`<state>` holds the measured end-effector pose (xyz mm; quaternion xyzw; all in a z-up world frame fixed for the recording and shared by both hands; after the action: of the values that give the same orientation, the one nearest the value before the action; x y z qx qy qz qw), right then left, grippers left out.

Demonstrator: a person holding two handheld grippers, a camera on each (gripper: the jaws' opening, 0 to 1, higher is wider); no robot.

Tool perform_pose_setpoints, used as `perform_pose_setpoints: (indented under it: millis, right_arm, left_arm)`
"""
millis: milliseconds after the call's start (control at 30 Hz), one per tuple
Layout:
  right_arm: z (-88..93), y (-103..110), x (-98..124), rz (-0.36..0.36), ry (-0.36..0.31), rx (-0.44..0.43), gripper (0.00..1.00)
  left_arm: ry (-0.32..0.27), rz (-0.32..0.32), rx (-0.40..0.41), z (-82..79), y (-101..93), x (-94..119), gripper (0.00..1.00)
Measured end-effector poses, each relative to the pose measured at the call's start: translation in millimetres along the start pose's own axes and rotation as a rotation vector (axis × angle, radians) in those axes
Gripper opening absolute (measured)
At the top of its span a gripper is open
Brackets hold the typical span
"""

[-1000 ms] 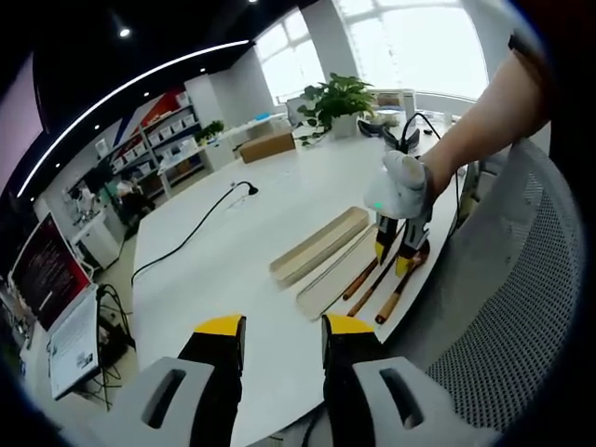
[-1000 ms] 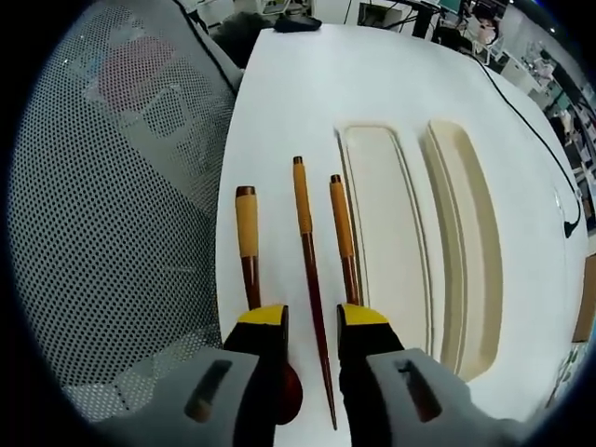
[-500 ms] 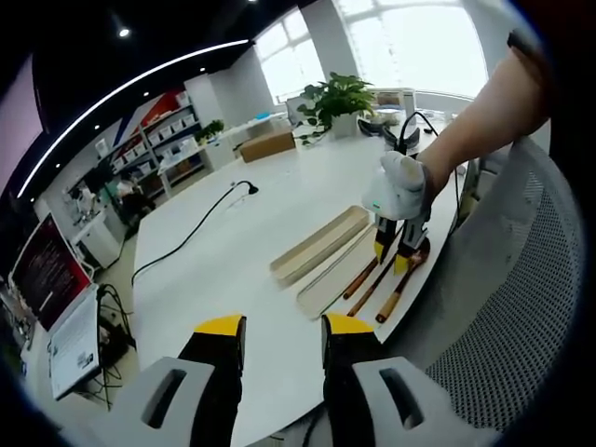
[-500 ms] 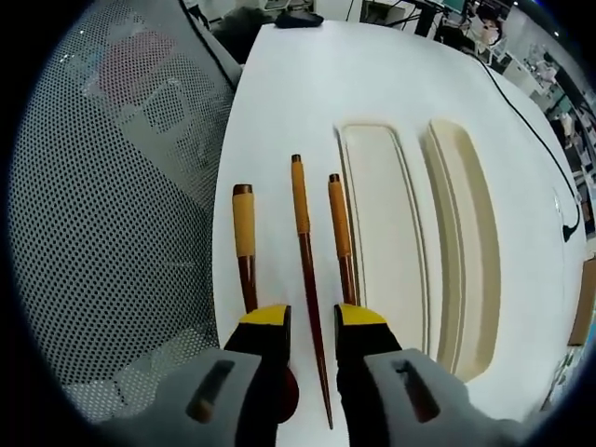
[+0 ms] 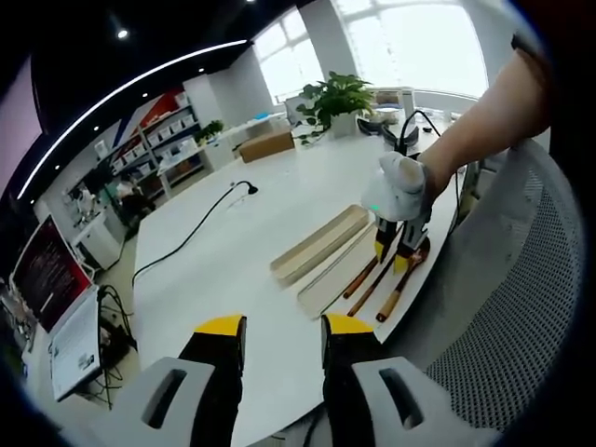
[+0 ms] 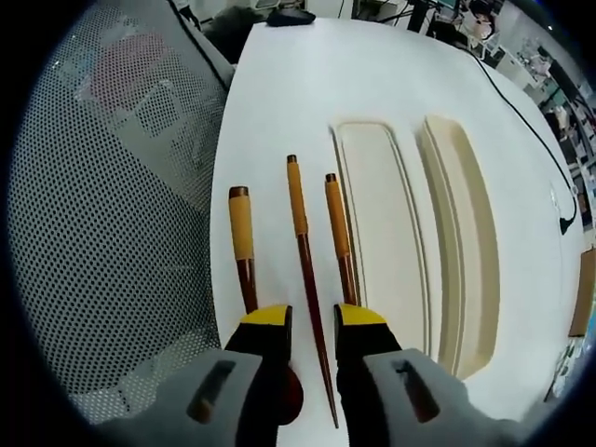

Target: Arrange the utensils inside the cutlery case until each visible utensil rests in its matching compartment.

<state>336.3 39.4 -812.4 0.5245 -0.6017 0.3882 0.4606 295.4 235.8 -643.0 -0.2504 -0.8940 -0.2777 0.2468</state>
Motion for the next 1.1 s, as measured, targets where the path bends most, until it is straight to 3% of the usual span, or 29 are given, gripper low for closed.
perform_pose_setpoints:
  millis: [1100]
  right_arm:
    - [-4.9,-0.8,-2.0,-0.045,0.081,0.085,0.07]
  left_arm:
    - [0.015,0.015,-0.018,1.6,-3.2,-1.3,0.32]
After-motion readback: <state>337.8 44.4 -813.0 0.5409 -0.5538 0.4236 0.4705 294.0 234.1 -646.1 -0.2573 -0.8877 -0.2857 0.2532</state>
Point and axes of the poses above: the point that each gripper's makers call its tool centre point, and the gripper's own axes: x roughly backward along the fingers, y roughly to its left, z roughly out of its underside, the point moved 2 cm from there along x, roughly backward along the fingers, and after that the axes turned 5 degrees about -x, right-handed, at the moved point
